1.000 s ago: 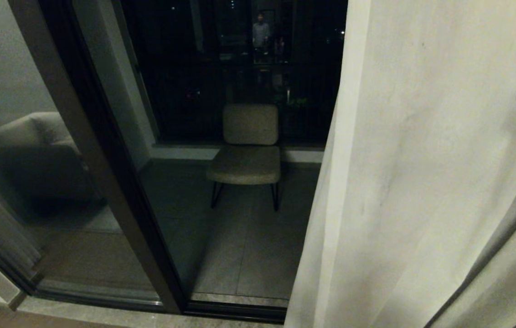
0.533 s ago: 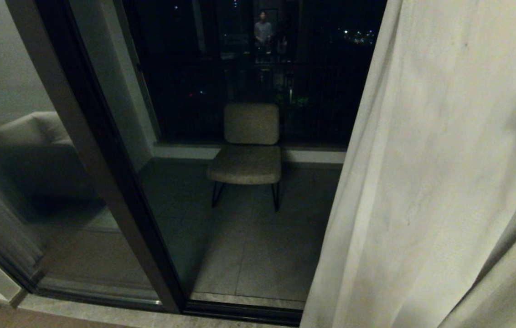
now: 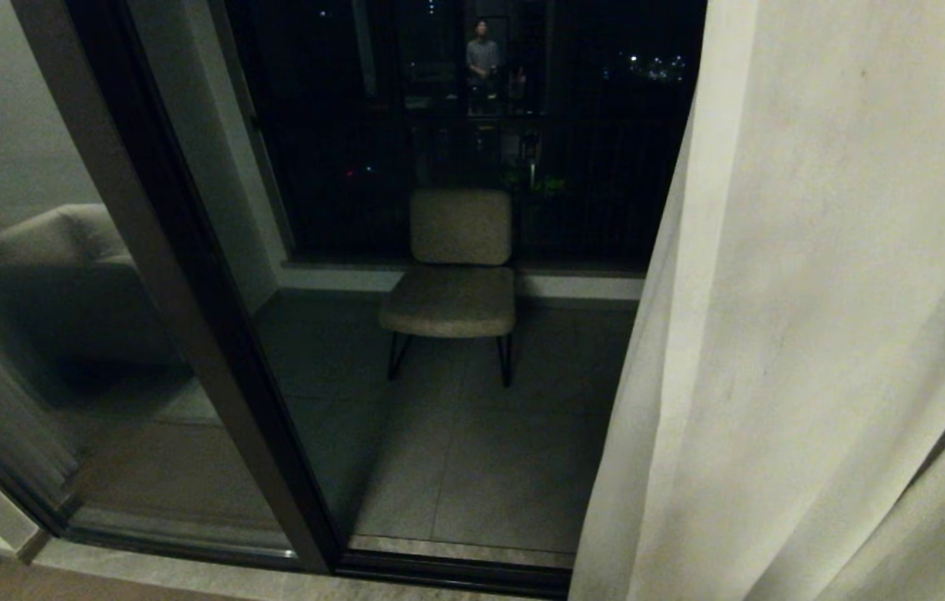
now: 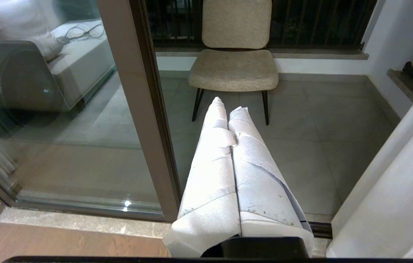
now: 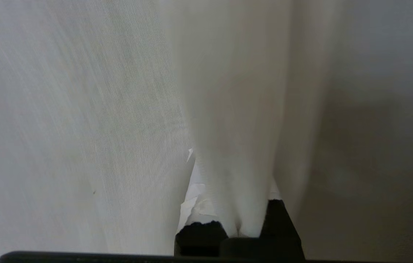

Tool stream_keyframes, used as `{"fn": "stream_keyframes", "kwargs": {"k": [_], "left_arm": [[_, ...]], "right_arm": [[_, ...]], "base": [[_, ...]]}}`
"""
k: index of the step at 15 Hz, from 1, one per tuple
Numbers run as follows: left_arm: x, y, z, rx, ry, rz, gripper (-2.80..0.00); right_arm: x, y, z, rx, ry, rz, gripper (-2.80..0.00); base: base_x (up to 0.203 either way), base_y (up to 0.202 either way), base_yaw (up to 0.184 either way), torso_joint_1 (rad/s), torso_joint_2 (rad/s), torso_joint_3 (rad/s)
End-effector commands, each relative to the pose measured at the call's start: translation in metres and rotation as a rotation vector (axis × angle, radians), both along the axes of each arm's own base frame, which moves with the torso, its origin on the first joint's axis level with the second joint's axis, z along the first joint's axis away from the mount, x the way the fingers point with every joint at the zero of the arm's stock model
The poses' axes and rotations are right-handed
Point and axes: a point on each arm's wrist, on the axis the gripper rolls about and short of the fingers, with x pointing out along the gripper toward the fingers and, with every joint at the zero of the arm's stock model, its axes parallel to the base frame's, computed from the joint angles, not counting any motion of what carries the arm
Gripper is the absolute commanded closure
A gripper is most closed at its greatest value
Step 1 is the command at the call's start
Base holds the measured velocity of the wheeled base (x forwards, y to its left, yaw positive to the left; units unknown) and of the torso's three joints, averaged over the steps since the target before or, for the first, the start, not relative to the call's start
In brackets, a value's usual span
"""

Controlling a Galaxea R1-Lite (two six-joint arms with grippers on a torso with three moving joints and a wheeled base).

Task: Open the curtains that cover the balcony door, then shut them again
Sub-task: Pull the inner curtains open on both sides

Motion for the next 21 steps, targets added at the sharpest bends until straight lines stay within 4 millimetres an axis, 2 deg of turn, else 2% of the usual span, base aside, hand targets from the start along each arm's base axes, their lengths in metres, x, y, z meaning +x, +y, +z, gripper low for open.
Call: {"fn": "stream_keyframes", "kwargs": {"k": [1, 9, 15, 18, 21], "left_arm": [[0.0, 0.0, 0.0, 0.0, -0.001, 0.002, 0.0], [0.0, 0.0, 0.0, 0.0, -0.001, 0.0, 0.0], [0.0, 0.0, 0.0, 0.0, -0.001, 0.001, 0.0], [0.0, 0.0, 0.0, 0.0, -0.001, 0.002, 0.0], [0.0, 0.0, 0.0, 0.0, -0.001, 0.0, 0.0]], "right_arm": [[0.0, -0.024, 0.003, -0.007, -0.013, -0.075, 0.0], [0.003, -0.119, 0.005, 0.005, -0.037, -0.305, 0.0], [-0.013, -0.197, -0.008, 0.003, -0.035, -0.481, 0.0], [-0.023, -0.223, -0.019, 0.007, -0.028, -0.543, 0.0], [-0.025, -0.232, -0.027, 0.012, -0.016, -0.564, 0.0]], "base": [[0.0, 0.0, 0.0, 0.0, 0.0, 0.0], [0.0, 0.0, 0.0, 0.0, 0.0, 0.0], [0.0, 0.0, 0.0, 0.0, 0.0, 0.0], [0.0, 0.0, 0.0, 0.0, 0.0, 0.0], [0.0, 0.0, 0.0, 0.0, 0.0, 0.0]]}}
